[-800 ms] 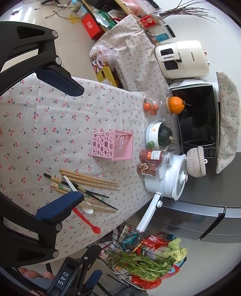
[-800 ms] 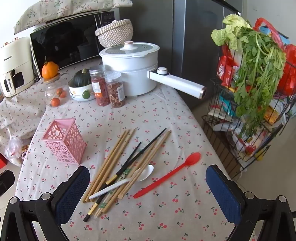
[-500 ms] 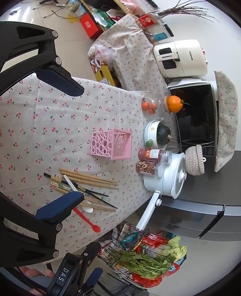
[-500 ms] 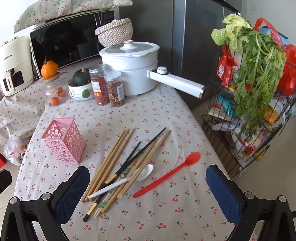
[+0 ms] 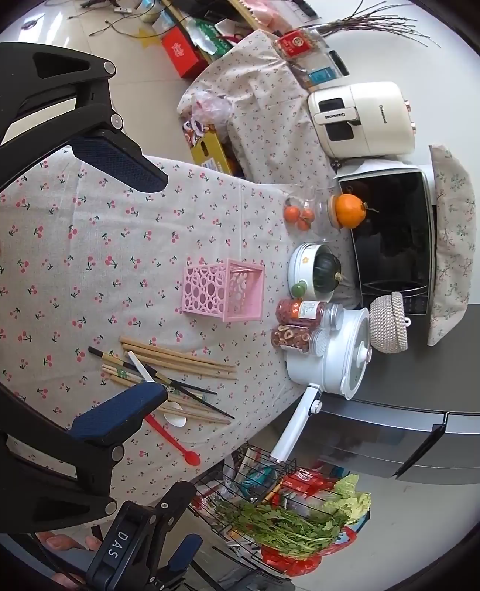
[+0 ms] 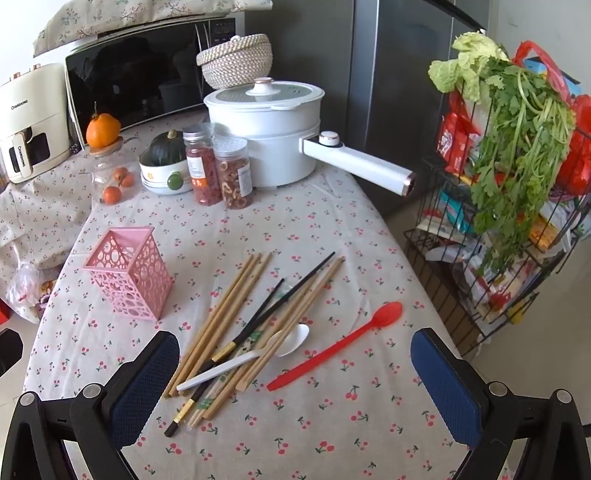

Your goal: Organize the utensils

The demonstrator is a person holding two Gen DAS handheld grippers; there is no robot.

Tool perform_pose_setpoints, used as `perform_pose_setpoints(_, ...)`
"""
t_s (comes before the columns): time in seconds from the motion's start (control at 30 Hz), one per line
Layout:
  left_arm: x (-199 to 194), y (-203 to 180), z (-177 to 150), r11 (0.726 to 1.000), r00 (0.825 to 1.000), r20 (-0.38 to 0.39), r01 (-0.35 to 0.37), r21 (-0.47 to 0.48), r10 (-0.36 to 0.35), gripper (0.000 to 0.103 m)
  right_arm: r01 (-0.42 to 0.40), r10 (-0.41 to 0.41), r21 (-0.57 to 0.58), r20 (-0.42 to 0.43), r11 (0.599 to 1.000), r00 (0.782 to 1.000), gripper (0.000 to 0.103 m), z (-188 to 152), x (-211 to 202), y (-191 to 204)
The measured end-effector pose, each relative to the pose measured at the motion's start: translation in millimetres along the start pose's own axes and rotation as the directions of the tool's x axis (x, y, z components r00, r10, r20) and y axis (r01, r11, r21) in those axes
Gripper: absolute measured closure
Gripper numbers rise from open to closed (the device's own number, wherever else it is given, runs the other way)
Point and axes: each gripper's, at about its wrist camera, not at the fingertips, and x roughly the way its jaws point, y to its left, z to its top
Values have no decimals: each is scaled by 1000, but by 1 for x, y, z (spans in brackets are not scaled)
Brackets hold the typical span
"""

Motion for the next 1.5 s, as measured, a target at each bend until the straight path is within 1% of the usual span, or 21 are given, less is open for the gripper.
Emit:
perform_pose_setpoints(0.3,4,2,0,1000,1000,-3,-24,-14,24,0,-2,2,2,-3,1000,1000,0,0,1,-1)
perform_pose_setpoints(0.67,4,1,0,999,999,7,-40,4,40,0,-3,3,2,-4,1000,1000,0,0,1,0)
perform_pose_setpoints(1.5,4,-1,-1,999,999,19,-48,9,48,0,-21,21,14,-23,1000,1000,0,0,8,3)
